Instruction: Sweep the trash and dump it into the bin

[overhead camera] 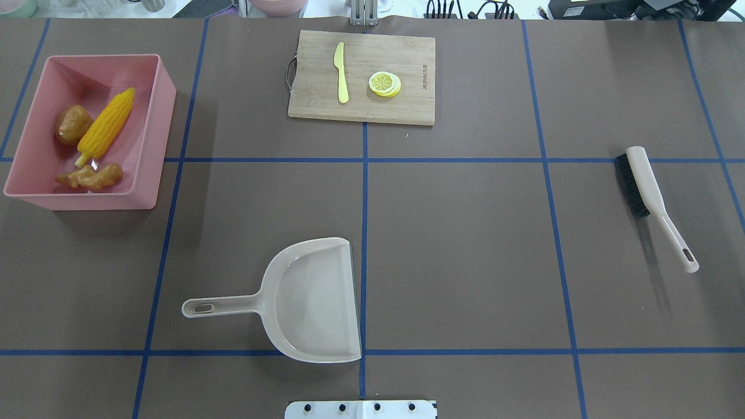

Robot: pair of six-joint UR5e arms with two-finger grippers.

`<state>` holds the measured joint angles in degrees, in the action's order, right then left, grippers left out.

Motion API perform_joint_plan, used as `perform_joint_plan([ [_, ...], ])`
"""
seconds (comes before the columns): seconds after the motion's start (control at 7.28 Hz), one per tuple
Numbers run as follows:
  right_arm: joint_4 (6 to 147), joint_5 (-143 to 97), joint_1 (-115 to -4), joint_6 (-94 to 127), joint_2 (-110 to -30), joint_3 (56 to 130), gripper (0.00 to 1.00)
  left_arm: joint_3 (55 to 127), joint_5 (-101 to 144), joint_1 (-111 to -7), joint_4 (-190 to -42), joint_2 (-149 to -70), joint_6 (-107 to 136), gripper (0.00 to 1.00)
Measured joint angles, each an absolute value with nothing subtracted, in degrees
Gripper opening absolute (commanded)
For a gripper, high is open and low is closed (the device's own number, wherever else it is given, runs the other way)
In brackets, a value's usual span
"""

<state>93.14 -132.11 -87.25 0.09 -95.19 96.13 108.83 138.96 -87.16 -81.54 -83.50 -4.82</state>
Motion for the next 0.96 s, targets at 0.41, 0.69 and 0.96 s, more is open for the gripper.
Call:
perform_joint_plan([
  [0.41,93.14,-132.08,-87.27,0.09,-95.26,96.05,1.0,103.15,141.11,-90.55,-81.38,-80.79,-4.8,0.99],
  [0.69,93.09,-132.08,-87.27,0.09,-95.11,96.07,1.0,101.56,140.79,-91.29,-81.58,-80.42,-4.67,0.99],
  [0.96,93.08,-132.06,-87.27,0.09,-94.88,96.09,1.0,101.45,137.25,-91.47,-81.62,-80.69,-2.5,0.99],
])
